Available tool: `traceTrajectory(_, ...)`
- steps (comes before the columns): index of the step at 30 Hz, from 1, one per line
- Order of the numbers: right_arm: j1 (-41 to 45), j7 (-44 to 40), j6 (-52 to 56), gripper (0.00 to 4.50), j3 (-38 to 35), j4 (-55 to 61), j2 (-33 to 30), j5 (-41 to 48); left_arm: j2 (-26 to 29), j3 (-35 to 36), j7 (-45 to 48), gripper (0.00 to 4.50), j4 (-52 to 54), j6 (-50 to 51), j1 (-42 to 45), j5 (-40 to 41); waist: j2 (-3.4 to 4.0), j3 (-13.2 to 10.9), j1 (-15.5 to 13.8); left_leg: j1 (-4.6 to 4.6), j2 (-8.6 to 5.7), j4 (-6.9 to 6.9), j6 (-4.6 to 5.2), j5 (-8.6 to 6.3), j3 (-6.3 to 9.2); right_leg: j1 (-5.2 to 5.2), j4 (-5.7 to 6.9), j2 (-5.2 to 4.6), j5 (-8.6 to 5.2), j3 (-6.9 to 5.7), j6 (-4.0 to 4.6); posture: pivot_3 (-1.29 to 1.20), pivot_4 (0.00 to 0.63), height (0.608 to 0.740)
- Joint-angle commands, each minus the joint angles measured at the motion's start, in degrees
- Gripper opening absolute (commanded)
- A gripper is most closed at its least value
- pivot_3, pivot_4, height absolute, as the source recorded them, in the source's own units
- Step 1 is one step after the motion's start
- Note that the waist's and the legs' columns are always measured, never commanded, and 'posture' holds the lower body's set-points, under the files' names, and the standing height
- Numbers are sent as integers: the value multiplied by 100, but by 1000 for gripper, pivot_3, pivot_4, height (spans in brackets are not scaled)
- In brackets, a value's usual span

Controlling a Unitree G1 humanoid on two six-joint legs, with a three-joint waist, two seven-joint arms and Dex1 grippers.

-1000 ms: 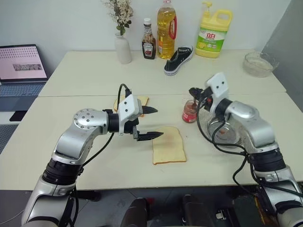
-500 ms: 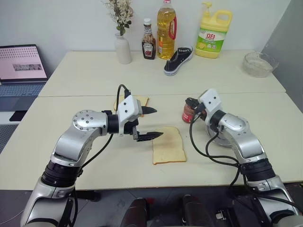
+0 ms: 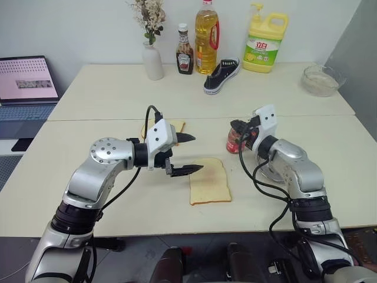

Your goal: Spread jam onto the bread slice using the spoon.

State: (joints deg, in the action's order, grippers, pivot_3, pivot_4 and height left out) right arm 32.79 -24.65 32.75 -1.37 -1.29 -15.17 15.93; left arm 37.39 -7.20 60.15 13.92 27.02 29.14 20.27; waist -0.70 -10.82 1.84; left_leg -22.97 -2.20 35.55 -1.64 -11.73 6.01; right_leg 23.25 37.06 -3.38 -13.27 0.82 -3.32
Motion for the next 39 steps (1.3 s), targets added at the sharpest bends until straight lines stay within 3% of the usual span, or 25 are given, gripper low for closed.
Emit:
traceTrajectory(1,23,159,430,19,-145,-92,121,178,37,148,-54,4500,207,-45,7,84,0,0,0,0,0,0,0,0,0,0,0,0,0,0,0,0,150,740)
traceTrajectory(16,668,1311,1830,19,-1853,-221,719,1457,-37,82,-60,4500,-19,-194,159,24,1,0,5,-1,0,-3,0,0,-2,2,1,1,16,0,26,0,150,740)
traceTrajectory(39,1109,2337,2503,19,-2667,146,792,2756,-56,71,35,4500,-149,-255,222,5,2,-1,11,-2,1,-9,1,0,-5,5,0,1,15,1,25,0,150,740)
